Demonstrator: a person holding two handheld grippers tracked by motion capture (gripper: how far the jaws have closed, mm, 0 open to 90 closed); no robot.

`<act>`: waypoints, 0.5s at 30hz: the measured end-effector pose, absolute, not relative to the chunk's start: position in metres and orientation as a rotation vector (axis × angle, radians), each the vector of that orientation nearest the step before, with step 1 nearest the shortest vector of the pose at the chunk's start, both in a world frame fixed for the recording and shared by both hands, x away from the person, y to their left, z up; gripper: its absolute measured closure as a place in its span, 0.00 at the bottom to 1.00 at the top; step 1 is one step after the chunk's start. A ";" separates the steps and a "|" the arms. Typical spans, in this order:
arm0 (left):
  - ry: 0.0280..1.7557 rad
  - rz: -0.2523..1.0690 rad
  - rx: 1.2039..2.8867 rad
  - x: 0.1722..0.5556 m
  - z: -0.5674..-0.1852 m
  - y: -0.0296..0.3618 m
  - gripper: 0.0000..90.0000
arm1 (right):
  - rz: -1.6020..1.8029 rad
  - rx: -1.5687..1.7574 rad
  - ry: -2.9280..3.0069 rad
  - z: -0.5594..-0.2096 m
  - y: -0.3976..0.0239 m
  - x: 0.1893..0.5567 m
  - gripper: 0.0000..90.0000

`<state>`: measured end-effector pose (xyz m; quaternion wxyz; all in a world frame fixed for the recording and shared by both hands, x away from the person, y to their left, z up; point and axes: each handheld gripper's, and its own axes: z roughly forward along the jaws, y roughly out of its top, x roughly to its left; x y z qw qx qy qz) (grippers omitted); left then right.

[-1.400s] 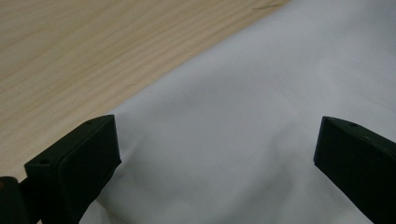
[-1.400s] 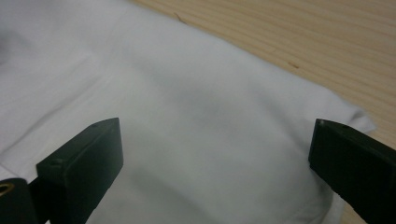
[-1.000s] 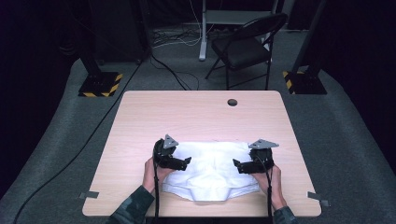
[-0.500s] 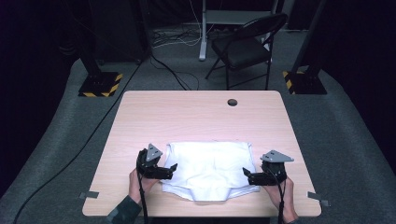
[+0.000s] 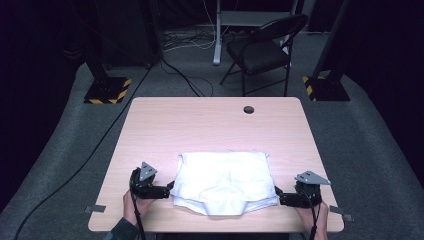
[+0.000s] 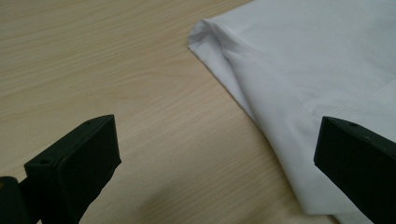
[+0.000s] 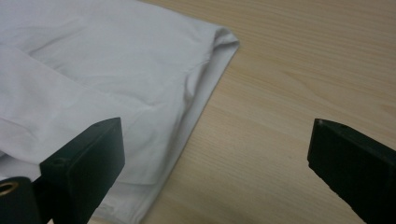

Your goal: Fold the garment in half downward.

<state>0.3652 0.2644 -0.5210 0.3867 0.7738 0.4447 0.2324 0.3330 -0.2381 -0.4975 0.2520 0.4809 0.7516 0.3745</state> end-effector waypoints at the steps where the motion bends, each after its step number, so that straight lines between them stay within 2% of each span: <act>1: 1.140 0.591 1.969 0.365 -0.523 0.266 0.00 | 1.015 1.318 2.034 -0.499 -0.240 0.332 0.03; 10: 1.197 0.568 1.983 0.363 -0.534 0.277 0.00 | 0.928 1.412 2.031 -0.531 -0.261 0.329 0.03; 15: 1.212 0.550 2.005 0.365 -0.537 0.278 0.00 | 0.918 1.419 2.025 -0.534 -0.263 0.328 0.03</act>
